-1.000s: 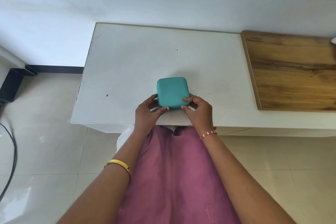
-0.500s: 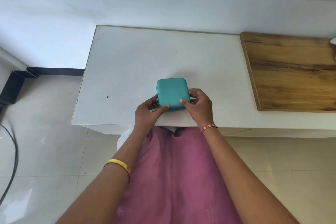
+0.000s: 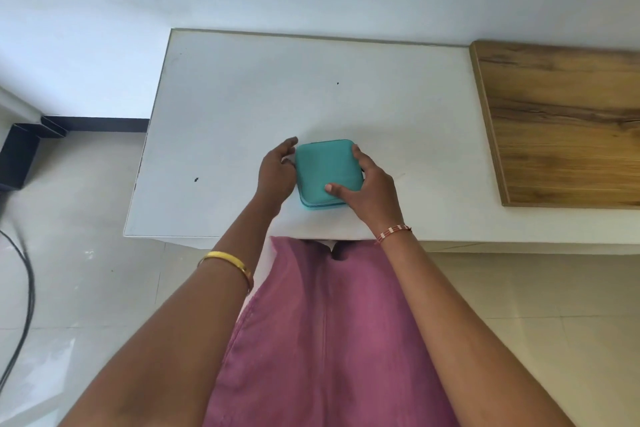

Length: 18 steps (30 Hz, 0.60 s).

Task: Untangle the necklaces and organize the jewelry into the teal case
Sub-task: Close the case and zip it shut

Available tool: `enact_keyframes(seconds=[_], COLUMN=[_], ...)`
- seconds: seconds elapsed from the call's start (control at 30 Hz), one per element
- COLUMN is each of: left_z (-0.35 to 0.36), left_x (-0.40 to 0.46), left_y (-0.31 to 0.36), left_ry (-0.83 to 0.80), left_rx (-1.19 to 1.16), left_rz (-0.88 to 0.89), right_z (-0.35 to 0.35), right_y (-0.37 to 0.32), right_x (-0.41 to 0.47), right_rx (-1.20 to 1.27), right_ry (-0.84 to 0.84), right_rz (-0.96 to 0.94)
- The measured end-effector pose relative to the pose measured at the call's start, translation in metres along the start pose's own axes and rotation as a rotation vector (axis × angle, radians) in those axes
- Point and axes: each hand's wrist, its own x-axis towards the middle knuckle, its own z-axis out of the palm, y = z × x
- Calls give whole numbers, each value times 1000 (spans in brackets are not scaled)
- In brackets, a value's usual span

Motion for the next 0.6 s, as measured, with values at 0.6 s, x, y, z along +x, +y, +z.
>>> enact_keyframes(seconds=[0.6], left_z=[-12], left_x=[21], left_y=[8], left_ry=[-38], left_rx=[502], left_rz=[186], right_z=[-1], right_y=[-6], right_x=[1], right_rx=[-80], right_ry=[-7], right_rz=[13])
